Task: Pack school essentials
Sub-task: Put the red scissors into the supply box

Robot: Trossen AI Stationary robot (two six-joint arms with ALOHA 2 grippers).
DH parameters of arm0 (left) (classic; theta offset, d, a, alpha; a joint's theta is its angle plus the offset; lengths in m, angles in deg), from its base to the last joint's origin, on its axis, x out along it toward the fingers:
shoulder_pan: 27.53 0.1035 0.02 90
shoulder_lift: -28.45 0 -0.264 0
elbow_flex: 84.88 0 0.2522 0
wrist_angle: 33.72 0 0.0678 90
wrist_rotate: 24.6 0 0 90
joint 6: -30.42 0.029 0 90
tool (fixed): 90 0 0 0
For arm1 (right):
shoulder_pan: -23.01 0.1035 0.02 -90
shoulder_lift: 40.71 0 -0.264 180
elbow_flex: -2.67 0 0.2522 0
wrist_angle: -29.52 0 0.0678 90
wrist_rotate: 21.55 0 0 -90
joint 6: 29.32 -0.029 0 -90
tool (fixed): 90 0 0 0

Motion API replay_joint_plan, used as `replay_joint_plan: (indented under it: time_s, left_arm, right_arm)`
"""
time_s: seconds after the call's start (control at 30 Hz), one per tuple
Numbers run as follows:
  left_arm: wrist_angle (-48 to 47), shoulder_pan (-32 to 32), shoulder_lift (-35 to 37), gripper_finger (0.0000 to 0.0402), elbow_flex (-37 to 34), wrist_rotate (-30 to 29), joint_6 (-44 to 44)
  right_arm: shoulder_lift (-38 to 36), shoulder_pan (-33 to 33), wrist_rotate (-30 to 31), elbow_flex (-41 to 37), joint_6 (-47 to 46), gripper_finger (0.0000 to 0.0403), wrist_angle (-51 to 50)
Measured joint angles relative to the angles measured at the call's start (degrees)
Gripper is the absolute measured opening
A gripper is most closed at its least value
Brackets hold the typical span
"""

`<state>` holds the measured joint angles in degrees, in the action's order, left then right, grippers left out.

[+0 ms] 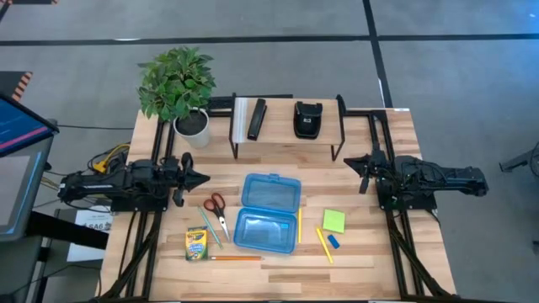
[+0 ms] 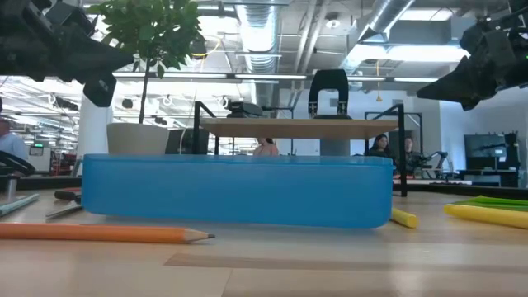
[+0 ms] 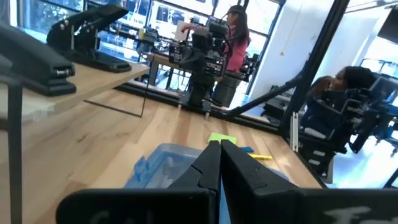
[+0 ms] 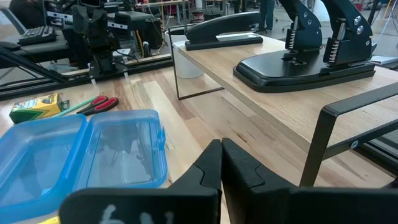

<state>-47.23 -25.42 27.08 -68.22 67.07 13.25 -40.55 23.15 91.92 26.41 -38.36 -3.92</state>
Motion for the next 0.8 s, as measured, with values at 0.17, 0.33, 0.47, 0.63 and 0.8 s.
replay_joint_plan:
  time_s: [0.17, 0.33, 0.47, 0.63, 0.8]
  left_arm:
    - [-8.21, 0.00, -3.89, 0.0000, 3.98, 0.02, 2.37]
    - [-12.69, 0.00, -11.15, 0.0015, 5.88, 1.19, 4.99]
    - [-13.45, 0.00, -18.41, 0.0057, 6.61, 2.95, 6.81]
    - [-13.22, -0.87, -27.94, 0.0130, 9.09, 2.58, 7.73]
    - [-13.35, -5.45, -37.12, 0.0181, 13.89, 2.43, 11.60]
  right_arm:
    - [-0.01, 0.00, -0.01, 0.00, 0.00, 0.0026, 0.00]
    - [-0.02, -0.01, -0.01, 0.00, 0.02, 0.0026, 0.00]
    - [-0.01, 0.00, 0.00, 0.00, 0.01, 0.0026, 0.00]
    - [-0.02, -0.01, -0.01, 0.00, 0.01, 0.0026, 0.01]
    - [-0.02, -0.02, 0.00, 0.00, 0.02, 0.0026, 0.00]
